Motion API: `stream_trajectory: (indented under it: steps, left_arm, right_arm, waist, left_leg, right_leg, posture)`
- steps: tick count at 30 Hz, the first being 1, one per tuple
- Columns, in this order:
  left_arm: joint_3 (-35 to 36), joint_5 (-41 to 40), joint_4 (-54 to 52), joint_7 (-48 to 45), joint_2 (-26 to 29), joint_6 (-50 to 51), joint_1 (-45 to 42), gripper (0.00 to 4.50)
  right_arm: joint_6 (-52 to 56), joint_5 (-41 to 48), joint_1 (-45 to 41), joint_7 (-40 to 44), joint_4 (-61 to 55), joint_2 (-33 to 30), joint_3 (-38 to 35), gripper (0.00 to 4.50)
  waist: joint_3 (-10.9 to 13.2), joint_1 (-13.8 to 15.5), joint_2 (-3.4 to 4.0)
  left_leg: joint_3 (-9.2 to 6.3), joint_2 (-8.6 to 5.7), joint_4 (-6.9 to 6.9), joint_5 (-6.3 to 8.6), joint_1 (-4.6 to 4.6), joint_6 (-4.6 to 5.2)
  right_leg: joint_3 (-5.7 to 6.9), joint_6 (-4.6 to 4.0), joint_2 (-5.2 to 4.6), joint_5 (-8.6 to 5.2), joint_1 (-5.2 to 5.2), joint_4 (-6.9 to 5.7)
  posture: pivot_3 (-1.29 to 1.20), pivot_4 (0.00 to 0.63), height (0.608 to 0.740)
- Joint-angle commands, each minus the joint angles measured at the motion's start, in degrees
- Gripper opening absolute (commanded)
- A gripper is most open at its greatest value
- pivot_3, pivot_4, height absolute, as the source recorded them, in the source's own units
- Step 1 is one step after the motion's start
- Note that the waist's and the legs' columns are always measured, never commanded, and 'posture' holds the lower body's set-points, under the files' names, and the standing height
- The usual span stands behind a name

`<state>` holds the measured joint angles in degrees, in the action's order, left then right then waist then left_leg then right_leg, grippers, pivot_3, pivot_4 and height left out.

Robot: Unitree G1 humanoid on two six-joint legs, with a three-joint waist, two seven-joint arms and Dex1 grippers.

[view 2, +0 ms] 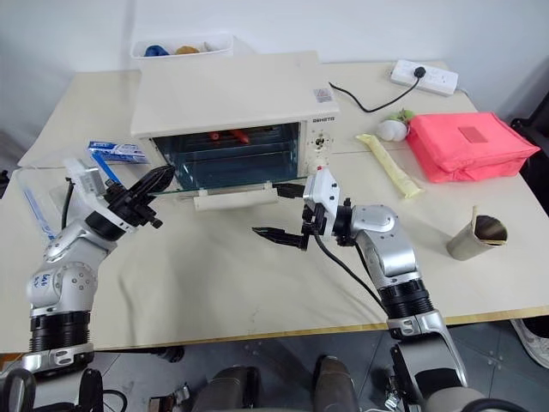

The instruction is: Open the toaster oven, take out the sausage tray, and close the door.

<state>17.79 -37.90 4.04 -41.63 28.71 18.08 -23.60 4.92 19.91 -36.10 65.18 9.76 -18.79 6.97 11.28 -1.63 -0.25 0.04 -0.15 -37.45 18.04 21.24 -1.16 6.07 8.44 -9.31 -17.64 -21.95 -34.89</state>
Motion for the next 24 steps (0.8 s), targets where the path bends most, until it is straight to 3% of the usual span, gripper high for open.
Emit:
stream_trajectory:
  steps: [1,6,15,20,22,24]
  left_arm:
    - [-3.3,1.6,-1.2,-3.7,0.4,0.2,1.5,0.04]
    - [-5.3,3.6,-0.6,-5.4,0.5,-0.7,2.4,0.04]
    - [-9.5,10.3,-0.4,-7.8,1.3,-4.9,7.8,0.04]
    - [-10.2,12.8,-0.3,-6.9,0.7,-6.8,9.6,0.04]
    - [-9.7,12.4,-0.7,-6.6,0.3,-6.8,10.2,0.04]
    - [-8.9,11.7,-1.3,-6.0,-0.1,-6.5,11.0,0.56]
  right_arm:
    - [-1.4,-0.6,1.8,-0.5,-3.5,-0.9,0.0,4.5]
    - [-3.1,-2.5,8.6,-1.8,-7.4,-4.1,-0.8,4.5]
    - [-3.9,-3.0,31.2,-10.6,-16.2,-12.8,-12.2,4.5]
    - [-5.6,-5.8,28.2,-15.4,-18.5,-13.9,-13.1,4.5]
    - [-3.9,-7.6,22.7,-17.7,-19.8,-12.7,-10.6,4.5]
    - [-0.2,-11.0,17.2,-20.6,-21.0,-11.5,-7.0,4.5]
  waist:
    - [0.0,0.2,0.0]
    - [0.0,1.4,0.0]
    - [0.0,2.9,-0.01]
    - [0.0,2.2,0.0]
    - [0.0,2.1,0.0]
    - [0.0,1.6,0.0]
  left_leg:
    - [0.01,0.0,-0.05,0.0,0.0,0.0]
    - [-0.01,-0.02,-0.34,0.03,0.06,0.05]
    - [0.2,-0.02,-0.44,0.17,0.0,0.13]
    - [0.36,0.09,-0.52,0.17,-0.18,0.14]
    - [0.33,0.11,-0.52,0.16,-0.18,0.13]
    - [0.38,0.1,-0.52,0.17,-0.15,0.14]
  right_leg:
    - [0.0,0.0,0.0,0.0,0.03,0.0]
    - [-0.01,0.02,-0.03,0.01,0.15,0.02]
    - [-0.04,0.03,-0.03,0.02,0.28,0.17]
    - [-0.13,-0.06,-0.01,0.11,0.3,0.03]
    - [-0.13,-0.06,0.0,0.11,0.29,0.01]
    - [-0.13,-0.05,-0.02,0.11,0.26,0.04]
  posture:
    - [0.0,0.15,0.74]
    - [0.0,0.15,0.74]
    - [0.0,0.15,0.74]
    - [0.0,0.15,0.74]
    - [0.0,0.15,0.74]
    - [0.0,0.15,0.74]
